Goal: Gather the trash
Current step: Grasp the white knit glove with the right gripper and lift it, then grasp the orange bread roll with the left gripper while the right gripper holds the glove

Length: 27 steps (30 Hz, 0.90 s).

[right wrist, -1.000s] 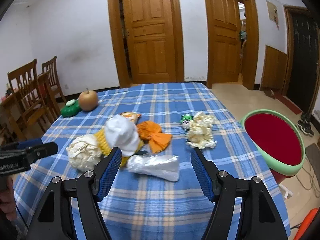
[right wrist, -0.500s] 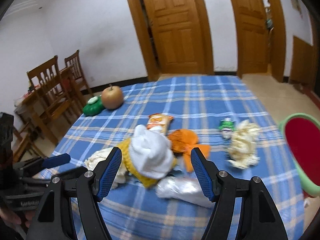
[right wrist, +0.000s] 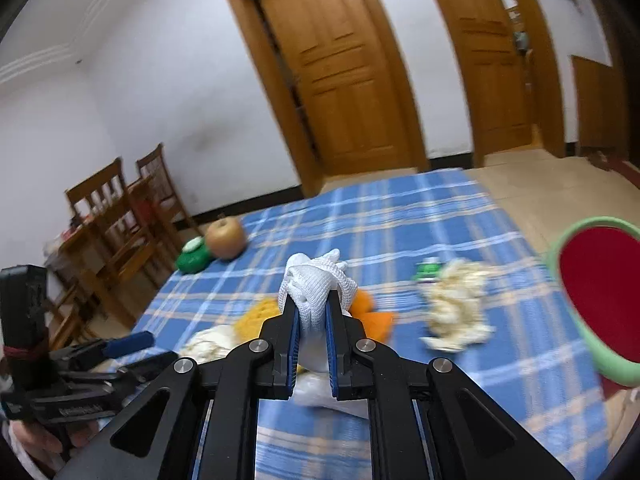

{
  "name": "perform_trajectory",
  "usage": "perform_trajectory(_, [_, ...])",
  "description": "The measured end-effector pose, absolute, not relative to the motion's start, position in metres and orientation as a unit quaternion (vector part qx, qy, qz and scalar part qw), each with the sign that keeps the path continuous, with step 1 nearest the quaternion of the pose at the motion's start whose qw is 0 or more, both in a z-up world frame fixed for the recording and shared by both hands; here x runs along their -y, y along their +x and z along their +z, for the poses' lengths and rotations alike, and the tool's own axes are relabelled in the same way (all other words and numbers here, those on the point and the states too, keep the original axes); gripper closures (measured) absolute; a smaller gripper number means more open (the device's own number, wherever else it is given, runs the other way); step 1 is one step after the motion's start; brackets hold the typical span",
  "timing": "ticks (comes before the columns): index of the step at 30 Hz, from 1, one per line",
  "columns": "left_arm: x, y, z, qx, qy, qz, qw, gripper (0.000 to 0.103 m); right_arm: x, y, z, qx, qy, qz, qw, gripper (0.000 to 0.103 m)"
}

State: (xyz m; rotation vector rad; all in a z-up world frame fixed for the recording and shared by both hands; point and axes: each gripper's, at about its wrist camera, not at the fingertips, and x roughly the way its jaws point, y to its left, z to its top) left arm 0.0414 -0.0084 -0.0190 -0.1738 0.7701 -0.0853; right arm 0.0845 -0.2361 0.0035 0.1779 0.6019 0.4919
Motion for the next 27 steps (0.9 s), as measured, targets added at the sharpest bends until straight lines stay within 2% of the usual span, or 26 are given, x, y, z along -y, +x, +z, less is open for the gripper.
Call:
perform_trajectory(17, [0.097, 0.079, -0.01, -0.368, -0.039, -0.167, 0.914, 0.031, 0.33, 0.053, -0.01, -0.302, 0.116, 0.133, 0.937, 0.091])
perform_trajectory(27, [0.132, 0.132, -0.018, -0.394, -0.024, -0.19, 0.899, 0.031, 0.356, 0.044, -0.015, -0.3, 0.134, 0.115, 0.937, 0.091])
